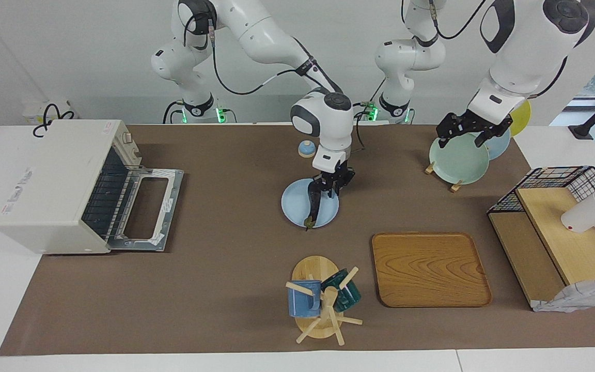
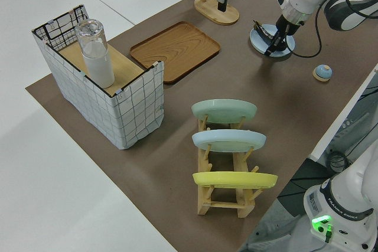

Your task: Put eggplant into oven

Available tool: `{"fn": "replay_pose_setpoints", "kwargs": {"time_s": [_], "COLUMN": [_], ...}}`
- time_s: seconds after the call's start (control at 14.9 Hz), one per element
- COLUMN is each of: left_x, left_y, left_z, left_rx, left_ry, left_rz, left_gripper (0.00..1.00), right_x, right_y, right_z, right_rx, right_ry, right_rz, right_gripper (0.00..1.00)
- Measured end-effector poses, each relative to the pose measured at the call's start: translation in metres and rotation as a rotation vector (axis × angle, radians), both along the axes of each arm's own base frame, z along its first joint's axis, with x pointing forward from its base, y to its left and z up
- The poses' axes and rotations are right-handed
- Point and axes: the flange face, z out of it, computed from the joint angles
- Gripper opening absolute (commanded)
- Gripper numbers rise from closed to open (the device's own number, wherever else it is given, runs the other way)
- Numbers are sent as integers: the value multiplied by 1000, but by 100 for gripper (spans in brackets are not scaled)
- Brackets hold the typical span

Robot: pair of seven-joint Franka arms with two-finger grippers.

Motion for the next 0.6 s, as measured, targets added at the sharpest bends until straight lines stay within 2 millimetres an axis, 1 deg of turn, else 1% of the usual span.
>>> {"fn": "replay_pose_setpoints", "kwargs": {"time_s": [0.07, 0.13, 0.34, 0.6], "left_x": [0, 0, 0, 0], "left_y": [0, 1, 1, 2], "left_z": [0, 0, 0, 0], "left_rx": [0, 1, 6, -6], "left_ry": [2, 3, 4, 4], "left_rz": [2, 11, 56, 76], "left_gripper": [100, 100, 100, 100], "right_x": [0, -1, -1, -10], "right_y": [-1, -1, -2, 0], "right_z": [0, 1, 8, 5], "right_rx": [0, 1, 5, -41], "right_ry": [0, -1, -9, -8], "right_rz": [1, 1, 5, 56], "right_gripper": [4, 0, 0, 0]}}
